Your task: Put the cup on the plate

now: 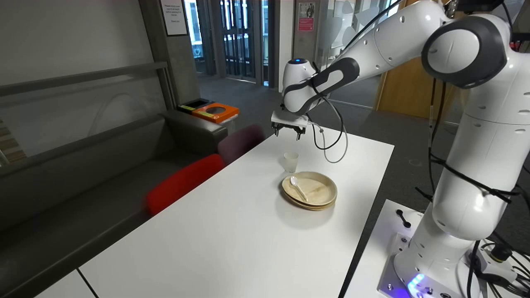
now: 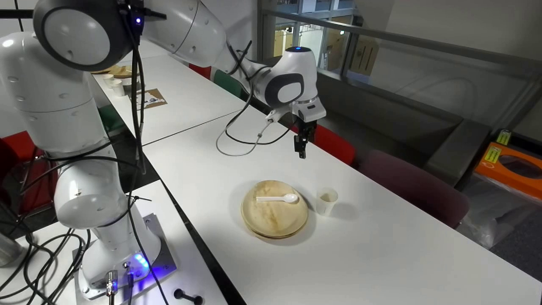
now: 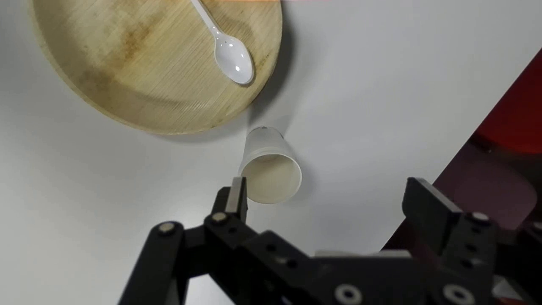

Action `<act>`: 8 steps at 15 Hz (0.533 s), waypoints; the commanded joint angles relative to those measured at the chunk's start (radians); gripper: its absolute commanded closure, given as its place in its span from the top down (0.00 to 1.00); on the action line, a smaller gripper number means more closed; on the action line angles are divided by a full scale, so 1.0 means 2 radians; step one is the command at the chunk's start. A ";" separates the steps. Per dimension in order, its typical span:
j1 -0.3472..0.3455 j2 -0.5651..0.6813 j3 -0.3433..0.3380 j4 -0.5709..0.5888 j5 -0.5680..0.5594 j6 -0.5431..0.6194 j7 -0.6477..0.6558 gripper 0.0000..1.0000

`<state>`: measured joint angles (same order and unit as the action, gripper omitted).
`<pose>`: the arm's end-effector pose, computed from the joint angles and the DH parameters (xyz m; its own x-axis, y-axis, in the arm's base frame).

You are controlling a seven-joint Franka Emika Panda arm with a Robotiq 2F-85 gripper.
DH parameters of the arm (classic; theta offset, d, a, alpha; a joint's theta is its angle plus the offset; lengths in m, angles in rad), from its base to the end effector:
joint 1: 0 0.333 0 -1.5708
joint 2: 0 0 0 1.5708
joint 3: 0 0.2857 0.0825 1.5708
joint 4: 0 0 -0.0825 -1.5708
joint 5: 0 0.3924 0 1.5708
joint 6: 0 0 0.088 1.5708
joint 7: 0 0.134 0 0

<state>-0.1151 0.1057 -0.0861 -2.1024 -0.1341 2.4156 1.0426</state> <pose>0.5780 -0.1208 0.3286 0.3883 -0.8993 0.2014 -0.9025 -0.4153 -0.1141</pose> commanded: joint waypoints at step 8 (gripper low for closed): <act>0.005 0.092 -0.048 0.048 0.011 0.004 0.127 1.00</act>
<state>-0.1146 0.2314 -0.1558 -2.0688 -0.1436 2.4572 1.2621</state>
